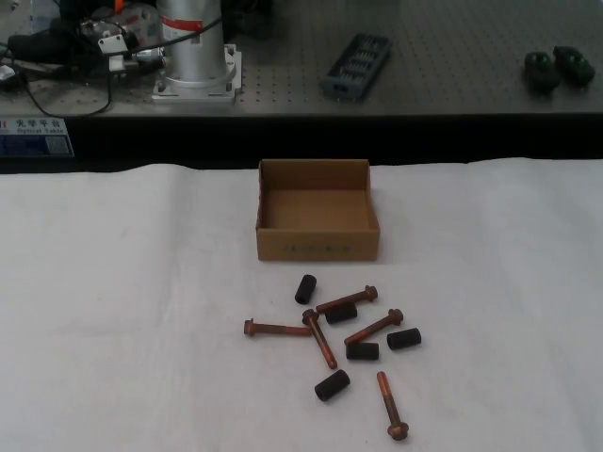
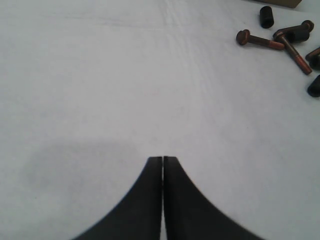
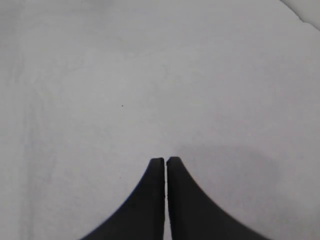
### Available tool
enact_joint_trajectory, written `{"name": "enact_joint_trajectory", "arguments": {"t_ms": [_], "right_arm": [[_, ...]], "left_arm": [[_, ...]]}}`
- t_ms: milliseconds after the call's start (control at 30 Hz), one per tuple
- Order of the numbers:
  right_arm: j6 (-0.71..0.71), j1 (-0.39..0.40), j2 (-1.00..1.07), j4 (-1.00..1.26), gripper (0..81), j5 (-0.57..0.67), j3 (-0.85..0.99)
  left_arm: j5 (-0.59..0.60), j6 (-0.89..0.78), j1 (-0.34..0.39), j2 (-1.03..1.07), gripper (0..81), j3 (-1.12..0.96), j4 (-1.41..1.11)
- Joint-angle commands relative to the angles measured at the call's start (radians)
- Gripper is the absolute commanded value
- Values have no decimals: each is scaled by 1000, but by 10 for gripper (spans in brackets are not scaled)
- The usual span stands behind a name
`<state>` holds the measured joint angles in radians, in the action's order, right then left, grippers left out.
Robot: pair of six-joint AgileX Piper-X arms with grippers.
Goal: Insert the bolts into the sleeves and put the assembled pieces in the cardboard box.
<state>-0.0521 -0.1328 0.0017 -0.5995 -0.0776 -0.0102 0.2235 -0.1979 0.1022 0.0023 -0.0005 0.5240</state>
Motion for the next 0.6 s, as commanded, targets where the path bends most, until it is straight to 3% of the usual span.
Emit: {"name": "enact_joint_trajectory", "arguments": {"t_ms": [0,567], "right_arm": [[5,-4,-2,5,27,-2,10],[5,-4,-2,35,27,-2,10]], "left_arm": [[-9,18,-2,-2,7,0,92],[-9,18,-2,-2,7,0,84]]}}
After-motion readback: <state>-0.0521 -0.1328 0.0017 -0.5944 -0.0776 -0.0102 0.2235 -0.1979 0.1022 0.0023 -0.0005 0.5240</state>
